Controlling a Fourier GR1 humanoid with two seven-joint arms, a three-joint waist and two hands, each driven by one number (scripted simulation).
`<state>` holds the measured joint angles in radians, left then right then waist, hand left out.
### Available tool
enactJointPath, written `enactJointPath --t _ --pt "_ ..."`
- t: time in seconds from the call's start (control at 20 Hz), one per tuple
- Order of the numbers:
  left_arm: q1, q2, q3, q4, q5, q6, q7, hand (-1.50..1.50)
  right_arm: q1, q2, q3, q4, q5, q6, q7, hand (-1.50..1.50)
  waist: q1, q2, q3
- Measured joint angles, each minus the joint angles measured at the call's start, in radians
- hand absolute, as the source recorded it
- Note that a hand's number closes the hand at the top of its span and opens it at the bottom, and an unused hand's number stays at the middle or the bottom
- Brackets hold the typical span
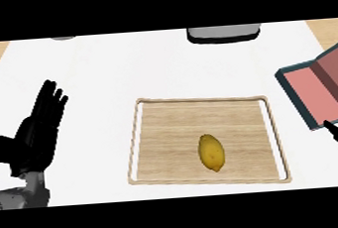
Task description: Pick the lemon from the tray and place it in the cardboard box
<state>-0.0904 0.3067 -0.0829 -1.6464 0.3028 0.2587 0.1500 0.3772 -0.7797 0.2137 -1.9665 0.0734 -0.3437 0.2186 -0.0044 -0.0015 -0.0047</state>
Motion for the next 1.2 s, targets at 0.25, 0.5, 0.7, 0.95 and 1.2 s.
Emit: enactJointPath --t 0.25,0.5,0.7,0.95,1.2 --pt "-0.003 -0.016 -0.016 -0.033 -0.017 0.021 0.033 0.00 -0.078 -0.064 0.036 -0.204 -0.022 0.092 0.315 -1.50 0.010 0.001 0.001" --pt "-0.017 -0.028 0.000 -0.011 -0.020 0.001 0.025 0.00 -0.241 0.012 0.119 -0.285 0.010 0.126 0.546 -1.50 0.013 0.002 0.003" --pt "-0.006 -0.042 0.008 -0.013 -0.038 -0.008 0.022 0.00 -0.363 0.091 0.151 -0.276 0.041 0.178 0.669 -1.50 0.012 0.002 0.003" --pt "-0.010 -0.057 0.026 0.004 -0.048 -0.027 0.014 0.00 -0.422 0.189 0.224 -0.228 0.149 0.206 0.755 -1.50 0.009 0.002 0.004" --pt "-0.022 -0.075 0.034 0.006 -0.077 -0.035 0.027 0.00 -0.452 0.298 0.236 -0.169 0.200 0.234 0.777 -1.50 0.007 0.001 0.004"
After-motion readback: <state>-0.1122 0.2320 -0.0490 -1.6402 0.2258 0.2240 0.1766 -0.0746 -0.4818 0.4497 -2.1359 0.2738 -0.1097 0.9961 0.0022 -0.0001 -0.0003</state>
